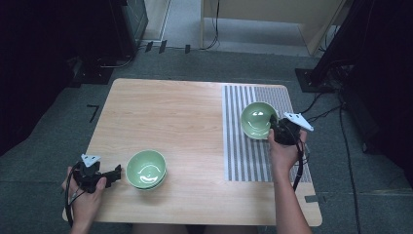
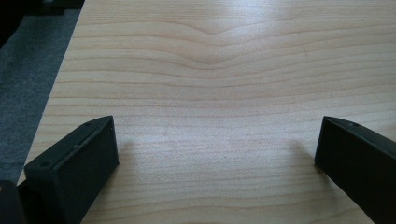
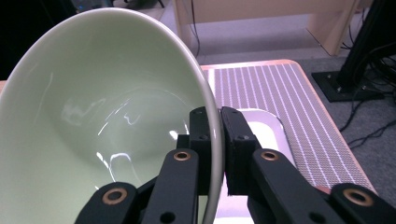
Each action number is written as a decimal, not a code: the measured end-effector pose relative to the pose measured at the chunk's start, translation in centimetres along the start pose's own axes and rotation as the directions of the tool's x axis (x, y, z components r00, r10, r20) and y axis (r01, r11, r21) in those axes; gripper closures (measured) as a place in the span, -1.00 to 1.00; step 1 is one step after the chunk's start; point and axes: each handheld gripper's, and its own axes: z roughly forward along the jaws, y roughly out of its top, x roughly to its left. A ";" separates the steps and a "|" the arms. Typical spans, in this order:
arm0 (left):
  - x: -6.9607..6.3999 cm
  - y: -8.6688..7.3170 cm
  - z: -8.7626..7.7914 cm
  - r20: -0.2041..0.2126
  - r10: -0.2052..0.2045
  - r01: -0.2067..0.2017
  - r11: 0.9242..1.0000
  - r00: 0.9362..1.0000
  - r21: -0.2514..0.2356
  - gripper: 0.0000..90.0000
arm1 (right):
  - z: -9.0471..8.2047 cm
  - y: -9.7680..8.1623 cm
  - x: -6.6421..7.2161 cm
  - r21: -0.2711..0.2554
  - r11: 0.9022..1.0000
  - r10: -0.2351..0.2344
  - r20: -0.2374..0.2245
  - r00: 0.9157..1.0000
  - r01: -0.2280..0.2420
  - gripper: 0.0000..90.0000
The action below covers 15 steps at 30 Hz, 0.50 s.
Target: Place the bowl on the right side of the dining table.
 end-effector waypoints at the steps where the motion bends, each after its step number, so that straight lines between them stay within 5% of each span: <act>1: 0.0 0.0 0.0 0.000 0.000 0.000 1.000 1.000 0.000 -1.00 | 0.2 0.0 -0.2 0.003 1.000 0.004 0.003 1.000 -0.004 0.88; 15: 0.0 0.0 0.0 0.000 0.000 0.000 1.000 1.000 -0.001 -1.00 | 2.3 -0.5 -2.5 0.067 0.996 0.060 0.052 0.997 -0.064 0.88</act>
